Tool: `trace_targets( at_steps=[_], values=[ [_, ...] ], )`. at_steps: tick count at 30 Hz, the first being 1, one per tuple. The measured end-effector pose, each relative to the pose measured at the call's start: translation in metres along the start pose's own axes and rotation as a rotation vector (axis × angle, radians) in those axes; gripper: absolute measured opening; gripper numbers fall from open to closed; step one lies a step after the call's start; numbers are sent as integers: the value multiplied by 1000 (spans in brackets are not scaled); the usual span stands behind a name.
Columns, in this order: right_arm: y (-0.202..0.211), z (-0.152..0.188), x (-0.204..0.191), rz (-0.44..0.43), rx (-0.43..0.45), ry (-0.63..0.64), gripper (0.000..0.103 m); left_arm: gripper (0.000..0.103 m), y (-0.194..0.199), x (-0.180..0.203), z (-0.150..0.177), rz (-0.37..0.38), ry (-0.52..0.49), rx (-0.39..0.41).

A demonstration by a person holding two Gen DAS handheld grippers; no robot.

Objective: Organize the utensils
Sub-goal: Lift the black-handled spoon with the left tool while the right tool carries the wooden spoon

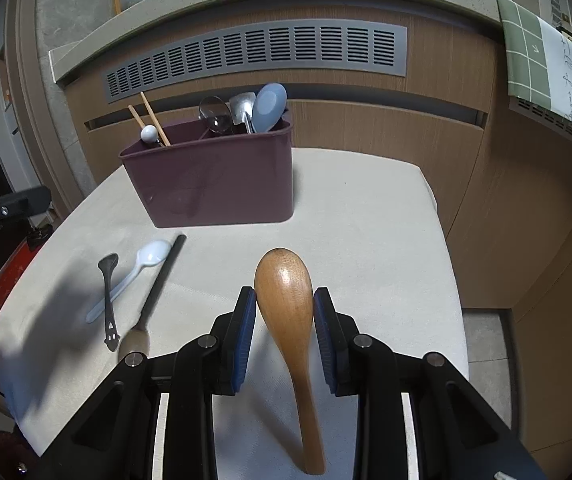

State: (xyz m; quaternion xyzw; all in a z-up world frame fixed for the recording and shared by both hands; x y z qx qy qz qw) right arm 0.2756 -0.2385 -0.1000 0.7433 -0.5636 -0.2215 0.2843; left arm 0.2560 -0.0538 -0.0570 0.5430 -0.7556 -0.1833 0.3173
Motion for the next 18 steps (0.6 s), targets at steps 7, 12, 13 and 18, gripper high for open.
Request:
trace_targets(
  at_steps=[7, 12, 13, 18],
  values=[
    [-15, 19, 7, 10, -70, -13, 27, 32, -59, -5, 44, 38, 64, -190],
    [-26, 36, 9, -9, -128, -38, 27, 33, -98, 5, 54, 10, 8, -255],
    [-29, 39, 10, -11, -141, -45, 27, 33, -102, 5, 54, -5, -2, -259],
    [-37, 50, 10, -6, -183, -33, 28, 38, -112, 14, 57, -24, -64, -272]
  ],
)
Point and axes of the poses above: each gripper's, at about its wrist camera, not at the fingertips, and y roughly against the way its jaws point, x to its right, z to its underside, the point moved 10 cm from there along -y, roughly the way its jaws point, and after that the axes turned 2 degrees about y, right-handed, at the moved point
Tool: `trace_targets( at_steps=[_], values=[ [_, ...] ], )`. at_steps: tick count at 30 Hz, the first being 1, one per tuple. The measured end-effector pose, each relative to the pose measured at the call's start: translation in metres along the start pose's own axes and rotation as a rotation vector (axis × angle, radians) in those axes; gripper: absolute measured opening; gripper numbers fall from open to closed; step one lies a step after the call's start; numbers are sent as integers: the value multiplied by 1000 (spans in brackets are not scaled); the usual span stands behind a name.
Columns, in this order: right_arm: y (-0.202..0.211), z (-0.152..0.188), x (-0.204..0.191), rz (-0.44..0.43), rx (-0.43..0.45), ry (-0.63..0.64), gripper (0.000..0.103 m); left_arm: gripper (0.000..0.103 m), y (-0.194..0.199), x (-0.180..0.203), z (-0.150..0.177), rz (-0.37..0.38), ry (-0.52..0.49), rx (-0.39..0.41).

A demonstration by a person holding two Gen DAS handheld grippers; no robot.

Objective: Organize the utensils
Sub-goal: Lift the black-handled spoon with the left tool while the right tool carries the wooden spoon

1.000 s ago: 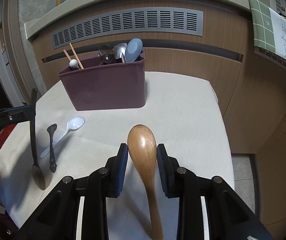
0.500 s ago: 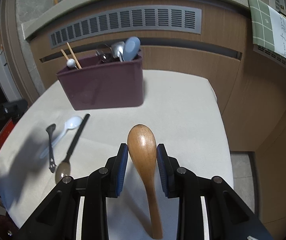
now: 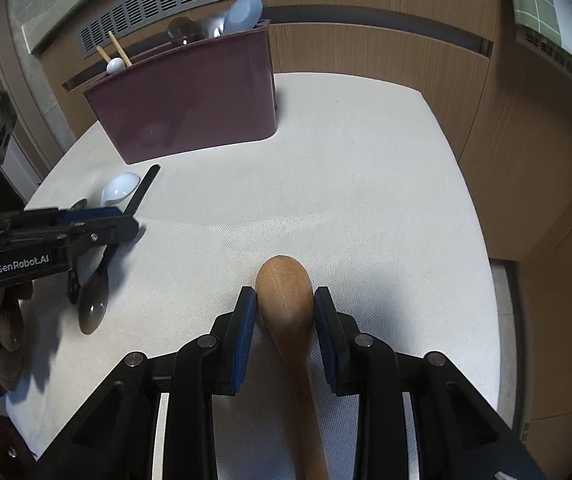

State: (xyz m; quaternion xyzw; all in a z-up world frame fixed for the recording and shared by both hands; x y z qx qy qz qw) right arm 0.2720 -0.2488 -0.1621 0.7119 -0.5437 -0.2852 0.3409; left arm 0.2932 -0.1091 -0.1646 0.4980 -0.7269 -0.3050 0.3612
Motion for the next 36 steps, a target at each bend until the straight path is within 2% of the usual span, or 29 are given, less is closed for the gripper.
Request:
trace_targets(
  at_steps=[4, 8, 10, 11, 15, 19, 22, 26, 32, 36],
  values=[
    [-2, 0, -4, 9, -9, 32, 30, 41, 0, 2, 2, 5, -22, 6],
    [-4, -4, -10, 39, -8, 85, 34, 41, -2, -2, 0, 25, 47, -9],
    [-4, -4, -11, 49, -2, 88, 32, 41, -4, -4, -4, 30, 73, -15],
    [-4, -4, -11, 47, 2, 90, 28, 41, -6, -3, -6, 28, 73, -18],
    [-1, -5, -11, 55, 15, 102, 28, 39, -18, -2, -22, 10, 45, -29],
    [6, -9, -11, 63, 42, 105, 28, 33, -29, 1, -34, -45, -12, -15],
    [10, -13, -10, 73, 63, 103, 28, 23, -33, 1, -37, -104, -70, 9],
    [13, -16, -8, 83, 86, 93, 28, 13, -28, 4, -29, -117, -108, 42],
    [20, -15, -2, 76, 101, 62, 28, 12, -7, 4, 5, -42, -91, 28],
    [19, -14, 1, 81, 100, 47, 28, 12, 6, -4, 16, -43, -76, 24]
  ],
)
Point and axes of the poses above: each gripper's, at about its wrist camera, not at the fingertips, and y roughly against the way its jaws point, x to its right, z to its underside, the point moved 10 cm from there along -y, roughly the way its jaws point, and after that the axes turned 2 degrees about y, right-handed, at the moved point
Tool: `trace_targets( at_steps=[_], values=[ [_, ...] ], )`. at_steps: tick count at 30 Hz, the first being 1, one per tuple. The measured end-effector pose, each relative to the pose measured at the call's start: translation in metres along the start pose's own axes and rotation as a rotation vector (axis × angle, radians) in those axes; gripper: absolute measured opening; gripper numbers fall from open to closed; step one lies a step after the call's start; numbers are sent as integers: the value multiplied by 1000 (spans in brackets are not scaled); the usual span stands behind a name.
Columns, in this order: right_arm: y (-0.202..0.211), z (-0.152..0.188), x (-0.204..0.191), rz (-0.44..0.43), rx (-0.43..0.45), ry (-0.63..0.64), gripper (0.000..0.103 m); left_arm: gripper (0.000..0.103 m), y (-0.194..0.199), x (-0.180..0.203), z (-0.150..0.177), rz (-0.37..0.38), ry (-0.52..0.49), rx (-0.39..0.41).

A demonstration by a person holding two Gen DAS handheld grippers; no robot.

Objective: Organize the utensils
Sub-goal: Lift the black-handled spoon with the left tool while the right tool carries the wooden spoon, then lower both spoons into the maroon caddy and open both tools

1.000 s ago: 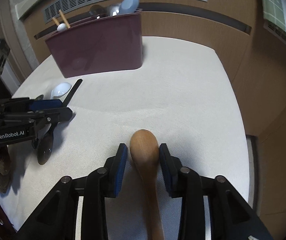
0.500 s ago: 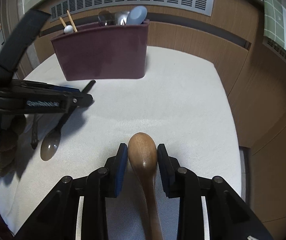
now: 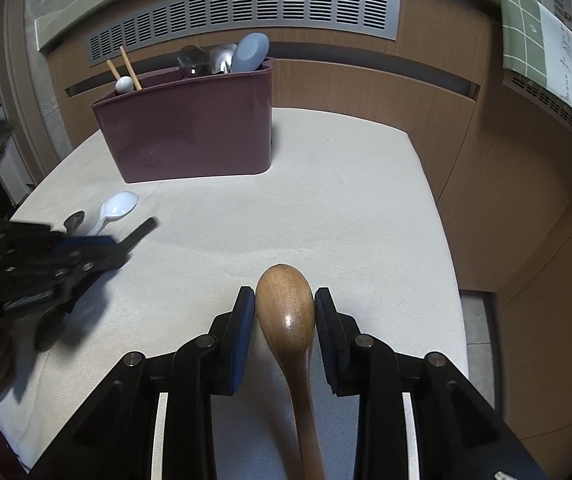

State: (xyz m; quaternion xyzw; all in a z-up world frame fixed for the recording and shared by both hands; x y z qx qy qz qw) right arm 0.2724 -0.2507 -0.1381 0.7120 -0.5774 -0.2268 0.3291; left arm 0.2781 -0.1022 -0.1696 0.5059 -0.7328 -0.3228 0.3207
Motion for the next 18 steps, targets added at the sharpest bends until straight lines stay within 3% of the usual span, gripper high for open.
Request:
trace_targets(
  at_steps=[4, 12, 18],
  values=[
    [-1, -3, -1, -11, 6, -16, 28, 12, 17, -4, -5, 12, 26, 37],
    [21, -16, -2, -28, 80, -21, 28, 12, 93, -2, -27, 117, 127, 242],
    [36, -33, -8, -68, 139, -40, 28, 12, 119, -3, -49, 133, 141, 326]
  ],
)
Point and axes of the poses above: each gripper's, at about its wrist camera, not at the fingertips, and y roughly against the way its jaws point, x to its right, z to its underside, the point moved 10 cm from there along -y, roughly the way its jaws point, and after that the axes turned 2 degrees about y, right-handed, at the moved point
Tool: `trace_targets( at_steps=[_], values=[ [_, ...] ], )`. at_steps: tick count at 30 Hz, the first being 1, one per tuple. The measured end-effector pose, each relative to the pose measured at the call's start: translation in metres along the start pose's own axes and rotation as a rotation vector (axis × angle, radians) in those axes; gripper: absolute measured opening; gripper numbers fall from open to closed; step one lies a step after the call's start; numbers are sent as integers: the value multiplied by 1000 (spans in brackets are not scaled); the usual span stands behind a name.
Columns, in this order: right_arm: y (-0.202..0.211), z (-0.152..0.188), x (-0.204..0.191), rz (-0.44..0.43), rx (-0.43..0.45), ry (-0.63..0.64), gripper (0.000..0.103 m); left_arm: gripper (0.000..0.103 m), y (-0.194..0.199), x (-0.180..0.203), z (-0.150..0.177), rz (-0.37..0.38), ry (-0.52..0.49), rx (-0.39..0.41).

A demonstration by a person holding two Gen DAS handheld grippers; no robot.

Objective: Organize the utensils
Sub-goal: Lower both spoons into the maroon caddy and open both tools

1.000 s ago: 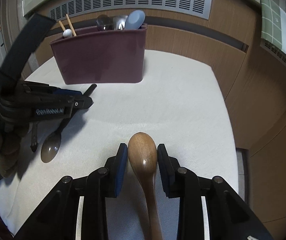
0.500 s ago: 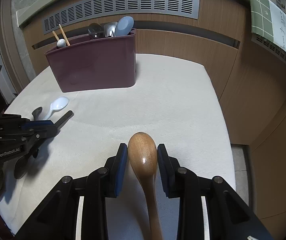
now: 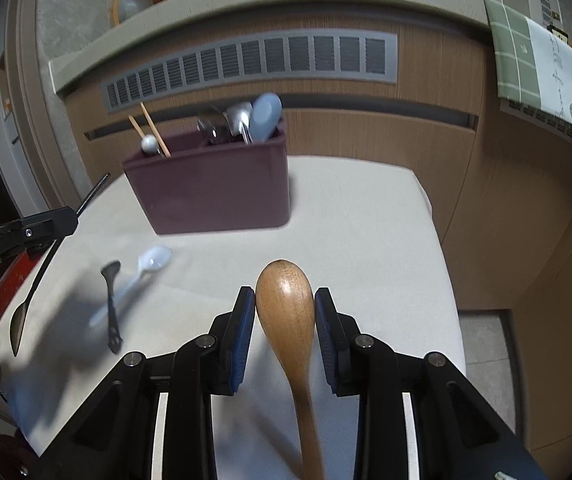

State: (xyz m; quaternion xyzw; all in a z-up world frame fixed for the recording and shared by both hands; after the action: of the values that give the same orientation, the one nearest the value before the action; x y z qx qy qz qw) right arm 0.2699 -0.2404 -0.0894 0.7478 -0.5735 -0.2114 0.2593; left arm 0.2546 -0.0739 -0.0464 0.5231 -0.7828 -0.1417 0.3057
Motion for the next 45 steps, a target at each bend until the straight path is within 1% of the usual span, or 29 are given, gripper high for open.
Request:
trace_targets(
  at_steps=[2, 4, 5, 6, 8, 9, 11, 13, 15, 17, 20, 23, 25, 30, 34, 36, 38, 41, 42, 43, 44, 45],
  values=[
    [3, -10, -3, -9, 20, -4, 28, 12, 1, 0, -12, 9, 16, 26],
    [7, -28, -6, -39, 48, -13, 27, 12, 13, 2, -40, 26, 24, 89],
    [11, -40, -8, -56, 70, -14, 27, 12, 20, 5, -61, 46, 29, 141],
    [18, -60, -10, -74, 108, -10, 27, 12, 29, 8, -85, 66, 40, 220],
    [39, -109, -14, -87, 214, 5, 25, 12, 46, 14, -126, 91, 51, 382],
    [49, -134, -16, -90, 271, 8, 24, 12, 52, 15, -144, 86, 55, 466],
    [68, -185, -18, -118, 382, -2, 23, 12, 56, 11, -166, 80, 70, 581],
    [74, -215, -19, -145, 446, -9, 23, 12, 49, -2, -178, 44, 99, 652],
    [67, -235, -19, -148, 467, -9, 23, 12, 34, -19, -185, -19, 121, 696],
    [55, -242, -19, -155, 453, -9, 22, 12, 15, -38, -189, -58, 153, 701],
    [29, -245, -22, -186, 411, 0, 22, 12, -8, -54, -193, -103, 168, 710],
    [2, -241, -18, -232, 352, -24, 22, 12, -21, -63, -195, -125, 195, 729],
    [-8, -240, -14, -249, 332, -30, 22, 12, -25, -66, -190, -132, 211, 745],
    [-29, -228, -13, -252, 292, -16, 22, 12, -34, -59, -182, -180, 177, 768],
    [-44, -217, -14, -229, 255, 15, 22, 12, -45, -56, -180, -215, 166, 781],
    [-48, -211, -14, -211, 239, 30, 22, 12, -53, -59, -178, -231, 165, 767],
    [-53, -205, -13, -211, 215, 34, 22, 12, -61, -68, -175, -232, 193, 735],
    [-64, -192, -13, -216, 160, 44, 23, 12, -67, -78, -170, -211, 237, 707],
    [-68, -188, -15, -218, 135, 57, 23, 13, -67, -80, -168, -199, 246, 701],
    [-73, -184, -18, -225, 110, 73, 23, 17, -66, -82, -166, -185, 254, 697],
    [-75, -181, -19, -231, 96, 83, 23, 27, -62, -84, -164, -168, 265, 692],
    [-78, -177, -21, -236, 78, 97, 23, 34, -58, -85, -162, -138, 279, 688]
  ],
)
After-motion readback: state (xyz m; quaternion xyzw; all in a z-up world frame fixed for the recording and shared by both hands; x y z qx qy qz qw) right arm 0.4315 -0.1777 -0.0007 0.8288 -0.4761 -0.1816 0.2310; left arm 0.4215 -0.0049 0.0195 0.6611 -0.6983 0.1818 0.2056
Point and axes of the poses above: each gripper's, at about its wrist camera, not at the fingertips, and y roughly against the way its jaws point, x to its right, z to its underside, the point moved 10 cm from there along -y, roughly the way its jaws point, and after that the axes turned 2 degrees about y, right-handed, at the moved point
